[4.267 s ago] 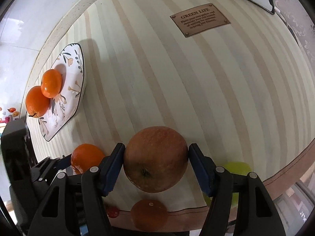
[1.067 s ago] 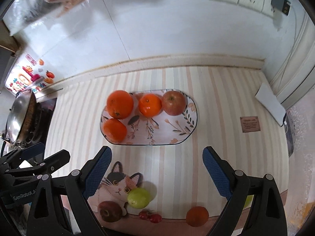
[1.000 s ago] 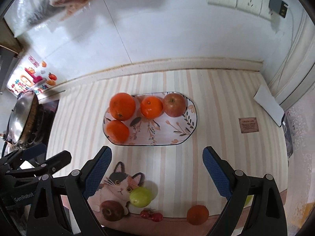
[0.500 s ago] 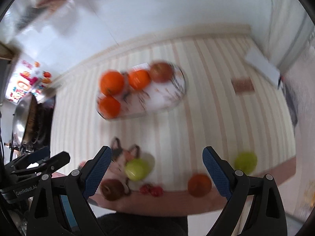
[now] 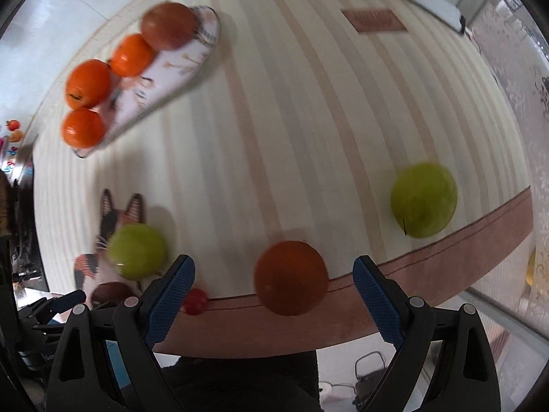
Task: Organize fruits
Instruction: 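Grasp a brown apple with the left tool while the right tool grasps a tangerine, then place the apple on the plate with the left tool while the right tool places the tangerine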
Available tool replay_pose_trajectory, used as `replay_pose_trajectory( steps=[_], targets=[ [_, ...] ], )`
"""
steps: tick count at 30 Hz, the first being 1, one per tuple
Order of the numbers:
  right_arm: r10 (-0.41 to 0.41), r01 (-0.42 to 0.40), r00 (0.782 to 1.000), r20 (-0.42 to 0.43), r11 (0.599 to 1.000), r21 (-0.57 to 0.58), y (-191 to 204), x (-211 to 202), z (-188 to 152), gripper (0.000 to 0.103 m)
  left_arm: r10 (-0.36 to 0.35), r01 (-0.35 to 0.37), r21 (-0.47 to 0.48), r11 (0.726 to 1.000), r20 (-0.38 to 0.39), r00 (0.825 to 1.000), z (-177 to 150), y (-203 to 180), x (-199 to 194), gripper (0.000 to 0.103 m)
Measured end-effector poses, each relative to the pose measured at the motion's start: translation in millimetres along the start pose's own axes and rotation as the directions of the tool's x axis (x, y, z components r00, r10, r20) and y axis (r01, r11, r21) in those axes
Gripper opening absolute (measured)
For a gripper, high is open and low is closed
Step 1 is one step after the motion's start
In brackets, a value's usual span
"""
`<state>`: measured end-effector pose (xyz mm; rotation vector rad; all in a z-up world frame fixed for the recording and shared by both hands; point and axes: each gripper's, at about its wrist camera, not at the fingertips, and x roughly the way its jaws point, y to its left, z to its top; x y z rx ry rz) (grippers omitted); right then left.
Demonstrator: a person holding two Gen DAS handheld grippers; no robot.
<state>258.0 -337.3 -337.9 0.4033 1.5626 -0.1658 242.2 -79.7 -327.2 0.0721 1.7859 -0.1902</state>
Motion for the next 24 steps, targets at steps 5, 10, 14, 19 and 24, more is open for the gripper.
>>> replay_pose_trajectory(
  steps=[5, 10, 14, 19, 24],
  targets=[
    [0.005, -0.004, 0.999, -0.034, 1.000, 0.028, -9, 22, -2, 0.088, -0.006, 0.006, 0.013, 1.000, -0.013, 1.000, 1, -4, 15, 0.064],
    [0.030, -0.029, 0.998, -0.059, 0.999, 0.029, -13, 37, -8, 0.058, 0.013, -0.014, 0.038, 0.999, 0.025, 1.000, -1, -14, 11, 0.063],
    [0.035, -0.034, 0.999, -0.041, 0.999, 0.025, -15, 36, -11, 0.058, 0.009, -0.010, 0.021, 1.000, 0.040, 0.999, 2, -10, 6, 0.063],
    [0.067, -0.066, 0.998, -0.012, 0.998, 0.005, -6, 27, -8, 0.057, -0.012, 0.010, 0.027, 1.000, 0.082, 0.997, 10, -4, -18, 0.063],
    [0.138, -0.136, 0.990, 0.036, 0.990, -0.042, 14, 2, 5, 0.057, -0.067, 0.062, 0.035, 0.997, 0.153, 0.986, 28, -9, -63, 0.063]
  ],
)
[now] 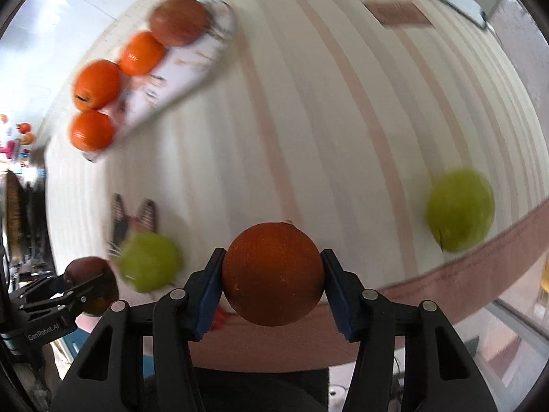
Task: Organize fruits
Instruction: 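Place the apple on the plate with the left tool while the right tool places the tangerine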
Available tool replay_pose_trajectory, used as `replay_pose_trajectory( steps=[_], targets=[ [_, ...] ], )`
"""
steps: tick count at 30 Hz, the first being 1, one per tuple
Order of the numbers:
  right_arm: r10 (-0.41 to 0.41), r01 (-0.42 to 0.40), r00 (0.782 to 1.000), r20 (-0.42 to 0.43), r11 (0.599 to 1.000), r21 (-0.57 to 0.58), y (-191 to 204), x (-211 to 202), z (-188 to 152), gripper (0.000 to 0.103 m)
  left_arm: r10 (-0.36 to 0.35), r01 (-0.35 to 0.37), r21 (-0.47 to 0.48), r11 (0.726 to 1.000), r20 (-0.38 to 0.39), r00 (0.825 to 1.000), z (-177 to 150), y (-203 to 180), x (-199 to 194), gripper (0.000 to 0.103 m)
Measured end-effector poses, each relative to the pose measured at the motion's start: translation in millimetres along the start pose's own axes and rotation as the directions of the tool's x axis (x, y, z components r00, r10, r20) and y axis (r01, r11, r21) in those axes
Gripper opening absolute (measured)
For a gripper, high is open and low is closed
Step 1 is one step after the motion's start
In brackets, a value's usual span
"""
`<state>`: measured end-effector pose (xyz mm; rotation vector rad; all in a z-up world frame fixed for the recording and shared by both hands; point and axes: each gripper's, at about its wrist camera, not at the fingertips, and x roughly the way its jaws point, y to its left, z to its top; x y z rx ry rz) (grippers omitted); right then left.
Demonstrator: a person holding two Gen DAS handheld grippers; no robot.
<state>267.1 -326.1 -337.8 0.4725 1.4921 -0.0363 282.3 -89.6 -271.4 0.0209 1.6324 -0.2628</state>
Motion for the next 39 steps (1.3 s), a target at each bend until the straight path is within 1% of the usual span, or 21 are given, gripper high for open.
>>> replay_pose_trajectory(
  steps=[4, 5, 6, 9, 11, 12, 14, 17, 21, 26, 30, 33, 34, 36, 37, 38, 39],
  targets=[
    [0.060, -0.057, 0.997, 0.055, 0.997, -0.051, 21, -15, 24, 0.057, -0.062, 0.063, -0.005, 0.998, 0.067, 0.996, 38, -12, -38, 0.063],
    [0.067, -0.063, 0.996, 0.064, 0.996, -0.061, 33, -15, 37, 0.057, -0.076, 0.077, -0.011, 0.997, 0.083, 0.994, 51, -14, -46, 0.063],
    [0.083, -0.076, 0.993, 0.080, 0.994, -0.085, 41, -17, 46, 0.057, -0.085, 0.087, -0.014, 0.996, 0.093, 0.992, 59, -11, -50, 0.063],
    [0.107, -0.093, 0.988, 0.110, 0.987, -0.128, 56, -17, 70, 0.057, -0.109, 0.114, -0.038, 0.993, 0.103, 0.989, 102, -10, -62, 0.063],
    [0.116, -0.097, 0.986, 0.118, 0.984, -0.152, 68, -14, 85, 0.057, -0.115, 0.120, -0.058, 0.991, 0.088, 0.990, 119, -13, -59, 0.063],
    [0.115, -0.094, 0.987, 0.116, 0.980, -0.176, 75, -10, 95, 0.057, -0.115, 0.120, -0.072, 0.990, 0.073, 0.991, 137, -16, -52, 0.063],
    [0.113, -0.088, 0.986, 0.120, 0.976, -0.198, 81, -6, 110, 0.057, -0.115, 0.119, -0.091, 0.989, 0.040, 0.993, 151, -12, -41, 0.063],
    [0.100, -0.075, 0.990, 0.104, 0.972, -0.224, 94, 12, 130, 0.057, -0.115, 0.115, -0.119, 0.986, 0.001, 0.993, 171, -12, -26, 0.063],
    [0.089, -0.064, 0.992, 0.091, 0.967, -0.245, 100, 26, 148, 0.057, -0.086, 0.082, -0.127, 0.989, -0.030, 0.996, 179, -17, -10, 0.063],
    [0.088, -0.067, 0.993, 0.077, 0.967, -0.244, 98, 38, 154, 0.057, -0.064, 0.055, -0.139, 0.989, -0.060, 0.996, 183, -19, 6, 0.064],
    [0.098, -0.083, 0.994, 0.054, 0.971, -0.224, 93, 47, 158, 0.058, -0.065, 0.054, -0.146, 0.988, -0.076, 0.995, 184, -18, 17, 0.064],
    [0.073, -0.059, 0.996, 0.053, 0.972, -0.229, 94, 51, 158, 0.061, -0.071, 0.057, -0.155, 0.986, -0.088, 0.994, 183, -19, 22, 0.064],
    [0.069, -0.056, 0.996, 0.051, 0.971, -0.230, 93, 51, 159, 0.062, -0.076, 0.061, -0.160, 0.985, -0.087, 0.993, 183, -19, 23, 0.065],
    [0.054, -0.041, 0.997, 0.052, 0.973, -0.228, 91, 50, 160, 0.071, -0.095, 0.081, -0.171, 0.982, -0.081, 0.992, 183, -17, 22, 0.069],
    [0.053, -0.041, 0.997, 0.050, 0.973, -0.227, 89, 49, 160, 0.079, -0.106, 0.091, -0.170, 0.981, -0.081, 0.991, 182, -17, 20, 0.075],
    [0.071, -0.060, 0.997, 0.042, 0.974, -0.220, 87, 47, 161, 0.089, -0.119, 0.104, -0.170, 0.980, -0.082, 0.989, 181, -17, 19, 0.082],
    [0.074, -0.064, 0.996, 0.039, 0.975, -0.214, 85, 45, 162, 0.092, -0.123, 0.108, -0.168, 0.980, -0.082, 0.989, 180, -16, 17, 0.084]
  ],
)
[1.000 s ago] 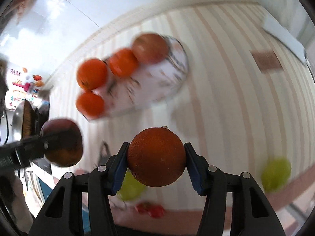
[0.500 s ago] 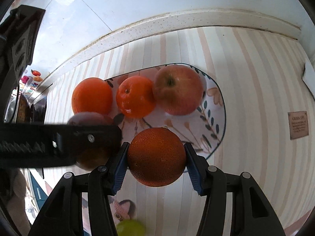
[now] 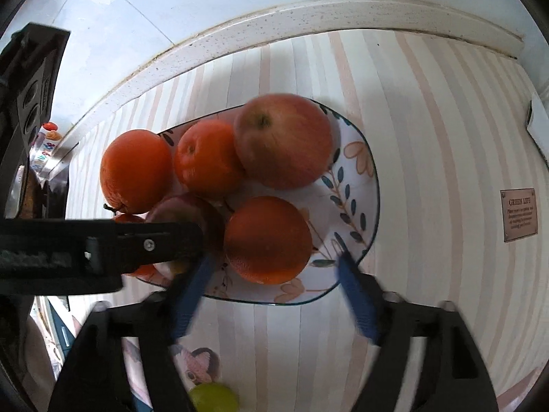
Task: Organize fruits
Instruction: 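Place the apple on the plate with the left tool while the right tool places the tangerine, then reach for the green apple and grasp it with the right tool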
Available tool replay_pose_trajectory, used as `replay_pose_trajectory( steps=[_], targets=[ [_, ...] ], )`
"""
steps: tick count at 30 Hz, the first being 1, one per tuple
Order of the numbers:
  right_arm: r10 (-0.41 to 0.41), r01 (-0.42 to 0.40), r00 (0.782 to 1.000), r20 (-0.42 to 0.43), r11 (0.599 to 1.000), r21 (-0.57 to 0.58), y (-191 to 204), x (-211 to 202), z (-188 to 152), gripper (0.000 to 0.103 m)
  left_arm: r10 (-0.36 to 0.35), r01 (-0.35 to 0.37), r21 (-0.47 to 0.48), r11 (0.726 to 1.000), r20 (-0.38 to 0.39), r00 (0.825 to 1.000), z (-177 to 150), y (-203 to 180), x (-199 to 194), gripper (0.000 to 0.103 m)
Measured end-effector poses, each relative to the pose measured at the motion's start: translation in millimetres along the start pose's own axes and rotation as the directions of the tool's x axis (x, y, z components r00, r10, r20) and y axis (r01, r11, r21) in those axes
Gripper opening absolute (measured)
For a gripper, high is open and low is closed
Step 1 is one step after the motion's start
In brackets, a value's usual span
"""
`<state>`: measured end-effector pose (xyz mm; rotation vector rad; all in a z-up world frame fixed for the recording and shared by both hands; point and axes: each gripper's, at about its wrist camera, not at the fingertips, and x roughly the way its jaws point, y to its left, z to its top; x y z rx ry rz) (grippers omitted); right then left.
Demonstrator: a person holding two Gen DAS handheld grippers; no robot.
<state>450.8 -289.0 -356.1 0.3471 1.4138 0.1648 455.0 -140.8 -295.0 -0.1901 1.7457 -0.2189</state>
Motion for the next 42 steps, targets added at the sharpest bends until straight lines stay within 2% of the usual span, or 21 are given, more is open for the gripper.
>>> replay_pose_trajectory(
  steps=[8, 10, 12, 18, 26, 38, 42],
  targets=[
    [-0.064, 0.064, 0.998, -0.006, 0.998, 0.027, -6, -21, -4, 0.095, 0.071, -0.073, 0.037, 0.997, 0.070, 0.995, -21, -2, -23, 0.086],
    [-0.097, 0.098, 0.995, -0.010, 0.995, 0.022, -6, -28, -8, 0.095, 0.099, -0.105, 0.050, 0.993, 0.110, 0.989, -32, 0, -34, 0.086],
    [-0.091, 0.091, 0.996, -0.008, 0.995, 0.030, -7, -36, -15, 0.095, 0.118, -0.128, 0.060, 0.990, 0.154, 0.981, -44, 1, -46, 0.086],
    [-0.105, 0.104, 0.994, 0.040, 0.994, 0.035, 2, -67, -29, 0.095, 0.186, -0.207, 0.053, 0.977, 0.265, 0.946, -75, 18, -72, 0.086],
    [-0.117, 0.117, 0.986, 0.120, 0.993, 0.007, 26, -114, -51, 0.095, 0.177, -0.196, 0.020, 0.980, 0.344, 0.922, -116, 36, -99, 0.086],
    [-0.114, 0.128, 0.967, 0.230, 0.991, -0.047, 58, -177, -89, 0.096, 0.157, -0.195, 0.045, 0.980, 0.437, 0.886, -175, 29, -134, 0.086],
    [-0.107, 0.126, 0.961, 0.254, 0.990, -0.058, 64, -197, -103, 0.096, 0.139, -0.186, 0.061, 0.981, 0.452, 0.881, -190, 24, -142, 0.086]
  ],
)
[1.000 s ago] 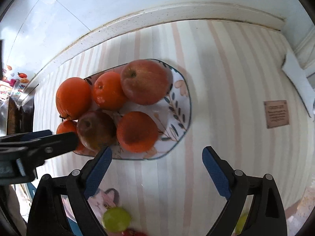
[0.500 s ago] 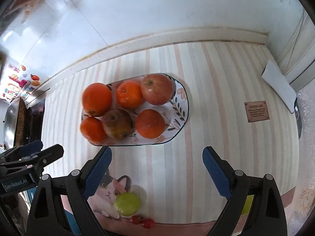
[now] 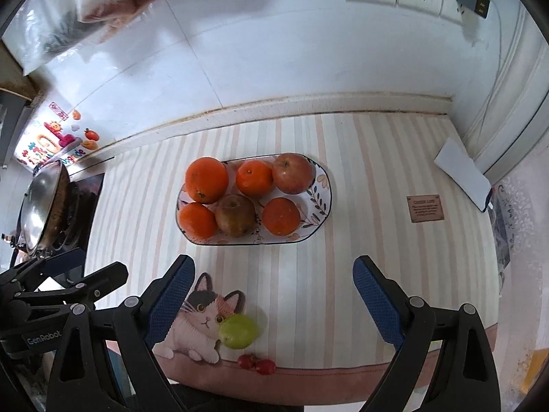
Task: Organize fruits
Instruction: 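Reach for the green apple and grasp it with the right tool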
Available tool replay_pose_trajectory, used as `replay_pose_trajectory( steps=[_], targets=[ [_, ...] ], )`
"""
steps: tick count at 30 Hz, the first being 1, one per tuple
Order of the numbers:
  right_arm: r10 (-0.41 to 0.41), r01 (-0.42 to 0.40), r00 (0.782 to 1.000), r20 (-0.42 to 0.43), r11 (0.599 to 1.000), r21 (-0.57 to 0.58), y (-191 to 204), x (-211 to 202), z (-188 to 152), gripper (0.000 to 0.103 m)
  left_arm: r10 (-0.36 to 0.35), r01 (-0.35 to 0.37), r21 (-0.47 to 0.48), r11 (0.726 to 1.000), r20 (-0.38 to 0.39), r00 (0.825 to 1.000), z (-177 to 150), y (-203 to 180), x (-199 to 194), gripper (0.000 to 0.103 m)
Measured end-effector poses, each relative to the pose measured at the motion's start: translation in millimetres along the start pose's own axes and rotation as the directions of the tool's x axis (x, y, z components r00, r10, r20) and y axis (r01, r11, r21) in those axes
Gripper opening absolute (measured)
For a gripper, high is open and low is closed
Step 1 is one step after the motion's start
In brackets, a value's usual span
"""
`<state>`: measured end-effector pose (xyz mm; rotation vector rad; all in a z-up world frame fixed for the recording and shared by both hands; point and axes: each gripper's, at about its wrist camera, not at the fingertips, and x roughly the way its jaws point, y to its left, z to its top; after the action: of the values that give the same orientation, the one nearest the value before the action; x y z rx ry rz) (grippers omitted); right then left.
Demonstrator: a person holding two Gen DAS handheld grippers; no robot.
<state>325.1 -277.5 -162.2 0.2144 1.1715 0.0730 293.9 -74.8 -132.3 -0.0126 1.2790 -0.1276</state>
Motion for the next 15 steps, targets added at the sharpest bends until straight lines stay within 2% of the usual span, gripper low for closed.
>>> replay_pose_trajectory(
  steps=[9, 15],
  targets=[
    [0.018, -0.018, 0.999, 0.039, 1.000, 0.006, 2, -28, -12, 0.096, -0.018, 0.018, -0.005, 1.000, 0.027, 0.999, -15, -6, -17, 0.086],
    [0.027, -0.028, 1.000, 0.008, 0.995, 0.095, -32, -13, -21, 0.097, 0.023, -0.023, 0.000, 1.000, -0.017, 1.000, -16, -10, 9, 0.086]
  ],
)
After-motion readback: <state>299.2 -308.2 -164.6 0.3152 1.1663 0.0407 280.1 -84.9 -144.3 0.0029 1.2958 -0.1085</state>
